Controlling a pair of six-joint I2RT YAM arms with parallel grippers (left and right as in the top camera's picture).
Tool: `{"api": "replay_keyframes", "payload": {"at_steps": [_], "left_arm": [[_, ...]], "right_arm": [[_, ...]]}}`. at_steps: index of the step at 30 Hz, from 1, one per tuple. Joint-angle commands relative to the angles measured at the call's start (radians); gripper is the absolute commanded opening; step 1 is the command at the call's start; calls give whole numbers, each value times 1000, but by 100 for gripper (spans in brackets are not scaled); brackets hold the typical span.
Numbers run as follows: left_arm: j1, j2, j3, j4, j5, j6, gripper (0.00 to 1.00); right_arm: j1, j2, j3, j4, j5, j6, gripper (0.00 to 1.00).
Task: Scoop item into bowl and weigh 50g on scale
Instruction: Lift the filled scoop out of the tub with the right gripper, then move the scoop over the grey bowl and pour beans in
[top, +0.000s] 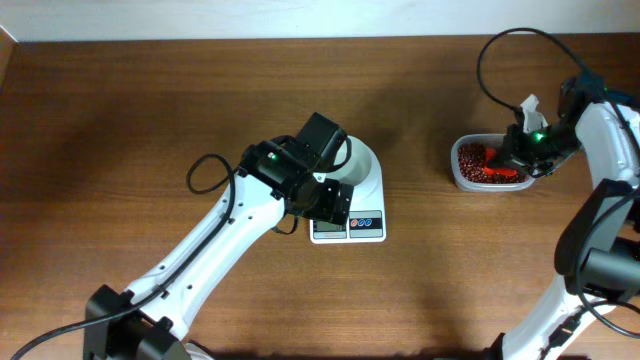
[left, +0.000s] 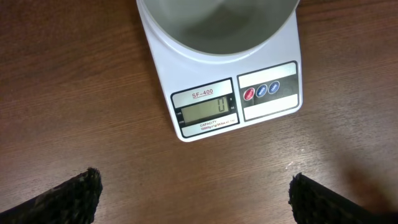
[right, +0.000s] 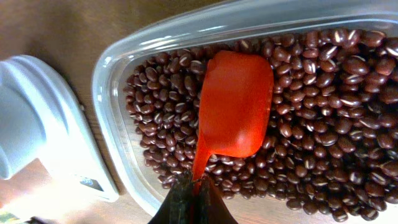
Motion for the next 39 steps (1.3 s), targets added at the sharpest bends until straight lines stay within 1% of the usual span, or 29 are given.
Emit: {"api": "replay_keyframes", "payload": {"at_steps": [1, 3, 5, 7, 10, 12, 14, 15, 19, 21, 28, 30, 34, 39], "left_arm": [[-4, 9, -7, 2, -10, -17, 99], [-4, 8, -7, 2, -10, -17, 99], [-4, 8, -7, 2, -10, -17, 99], [-4, 8, -7, 2, -10, -17, 99], [-4, 9, -7, 2, -10, -17, 99], [-4, 9, -7, 2, -10, -17, 99], [-4, 9, -7, 2, -10, -17, 99], [-4, 9, -7, 2, -10, -17, 99], [-4, 9, -7, 2, -10, -17, 99], [-4, 8, -7, 2, -10, -17, 99], [-4, 9, -7, 2, -10, -17, 99], [-4, 8, -7, 2, -10, -17, 99], [-4, 9, -7, 2, -11, -17, 99], [-4, 8, -7, 2, -11, -17, 99]], "right_arm": [[-41, 18, -9, -2, -174, -31, 4], [-69, 18, -56, 8, -286, -80, 4], [-91, 18, -120, 56, -318, -79, 4], [-132, 18, -172, 101, -390, -80, 4], [-212, 18, -177, 96, -460, -109, 4], [-240, 18, -191, 93, -552, -133, 4], [-253, 18, -209, 94, -568, -133, 4], [-268, 18, -220, 101, -606, -137, 4], [-352, 18, -220, 92, -668, -140, 4], [-358, 18, -221, 82, -687, -159, 4], [-358, 18, -221, 58, -782, -159, 4], [-358, 18, -221, 55, -861, -185, 4], [-355, 18, -221, 55, -965, -185, 4], [-343, 18, -221, 55, -1049, -199, 4]]}}
